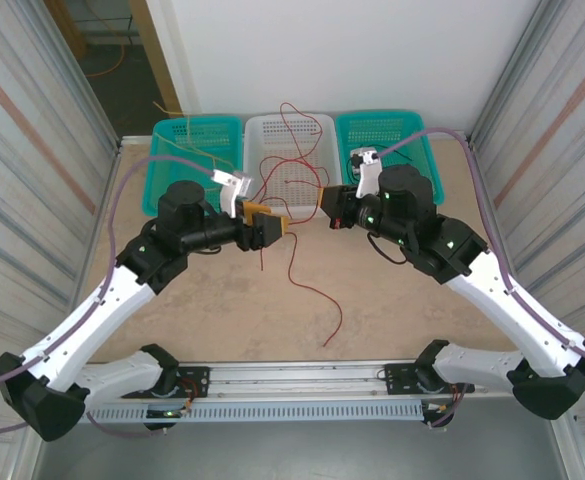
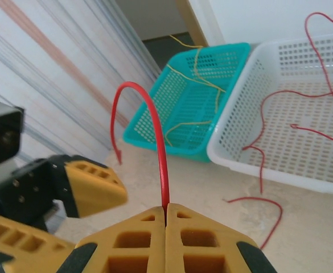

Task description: Untangle the cables

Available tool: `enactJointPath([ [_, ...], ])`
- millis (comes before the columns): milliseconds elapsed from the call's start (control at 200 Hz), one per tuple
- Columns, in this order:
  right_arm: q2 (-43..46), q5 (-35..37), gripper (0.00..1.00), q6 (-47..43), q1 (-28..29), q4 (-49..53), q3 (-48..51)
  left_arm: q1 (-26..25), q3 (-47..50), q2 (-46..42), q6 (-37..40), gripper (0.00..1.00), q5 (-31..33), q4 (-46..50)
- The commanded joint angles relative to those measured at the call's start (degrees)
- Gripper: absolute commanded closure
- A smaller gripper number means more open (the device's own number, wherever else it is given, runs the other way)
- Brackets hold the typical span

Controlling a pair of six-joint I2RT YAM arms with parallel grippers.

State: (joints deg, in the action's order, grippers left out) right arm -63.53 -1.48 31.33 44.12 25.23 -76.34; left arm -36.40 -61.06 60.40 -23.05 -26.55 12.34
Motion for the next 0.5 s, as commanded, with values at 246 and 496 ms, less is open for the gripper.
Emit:
enactJointPath([
  [246, 2.5, -9.8, 1.0, 7.7, -5.4, -5.7, 0.7, -3.2, -2.0, 1.5, 4.1, 0.36, -0.8, 0.0],
  [496, 2.8, -12.5, 1.0, 10.9, -7.8, -9.6, 2.8, -4.6, -2.1, 3.6, 3.8, 0.59, -1.4, 0.1],
])
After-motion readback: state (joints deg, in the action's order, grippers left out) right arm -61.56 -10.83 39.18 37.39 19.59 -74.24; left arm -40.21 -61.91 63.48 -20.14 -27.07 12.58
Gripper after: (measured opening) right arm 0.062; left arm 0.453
